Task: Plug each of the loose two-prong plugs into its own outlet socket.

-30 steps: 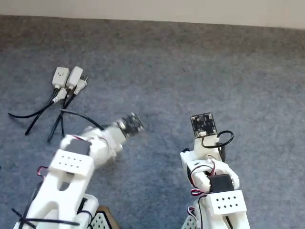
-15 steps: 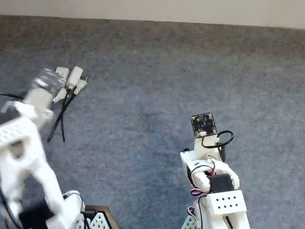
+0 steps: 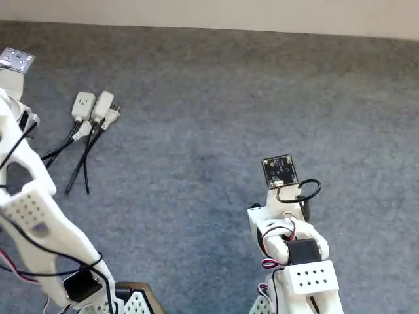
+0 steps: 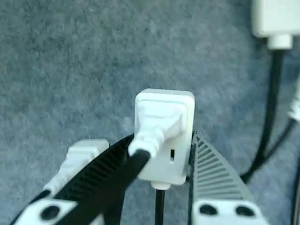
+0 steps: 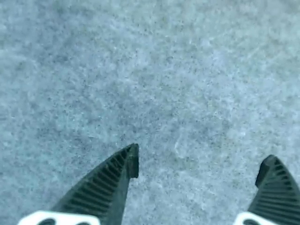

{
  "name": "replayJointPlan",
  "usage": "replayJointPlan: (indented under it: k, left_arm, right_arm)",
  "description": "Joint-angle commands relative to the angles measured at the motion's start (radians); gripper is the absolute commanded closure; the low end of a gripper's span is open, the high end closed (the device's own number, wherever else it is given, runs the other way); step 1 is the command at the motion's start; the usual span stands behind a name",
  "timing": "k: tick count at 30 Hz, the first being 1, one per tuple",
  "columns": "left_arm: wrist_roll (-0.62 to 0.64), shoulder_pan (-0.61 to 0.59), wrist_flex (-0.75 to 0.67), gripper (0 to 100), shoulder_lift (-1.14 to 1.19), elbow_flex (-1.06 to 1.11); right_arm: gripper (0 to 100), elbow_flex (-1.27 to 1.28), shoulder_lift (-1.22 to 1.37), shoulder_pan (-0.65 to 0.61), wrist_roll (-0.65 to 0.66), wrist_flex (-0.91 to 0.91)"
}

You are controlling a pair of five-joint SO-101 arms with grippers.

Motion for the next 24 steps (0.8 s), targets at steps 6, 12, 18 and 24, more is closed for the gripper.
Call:
replayJointPlan:
  k: [6,12,18,24]
  left_arm:
    - [0.003,-0.016,0.279,91,0.506,-0.802]
    - [0.008,-0.025,0.284,74,0.495,-0.785]
    - [0.008,-0.042,0.284,74,0.390,-0.794]
    - [0.117,-0.104,0.275,74,0.237,-0.796]
  right_arm:
    - [62.3,-0.007,-0.013,0.005,0.011,-0.019]
    - [62.3,-0.007,-0.013,0.005,0.011,-0.019]
    - [62.3,-0.007,-0.013,0.005,0.011,-0.019]
    - [62.3,-0.007,-0.013,0.005,0.011,-0.019]
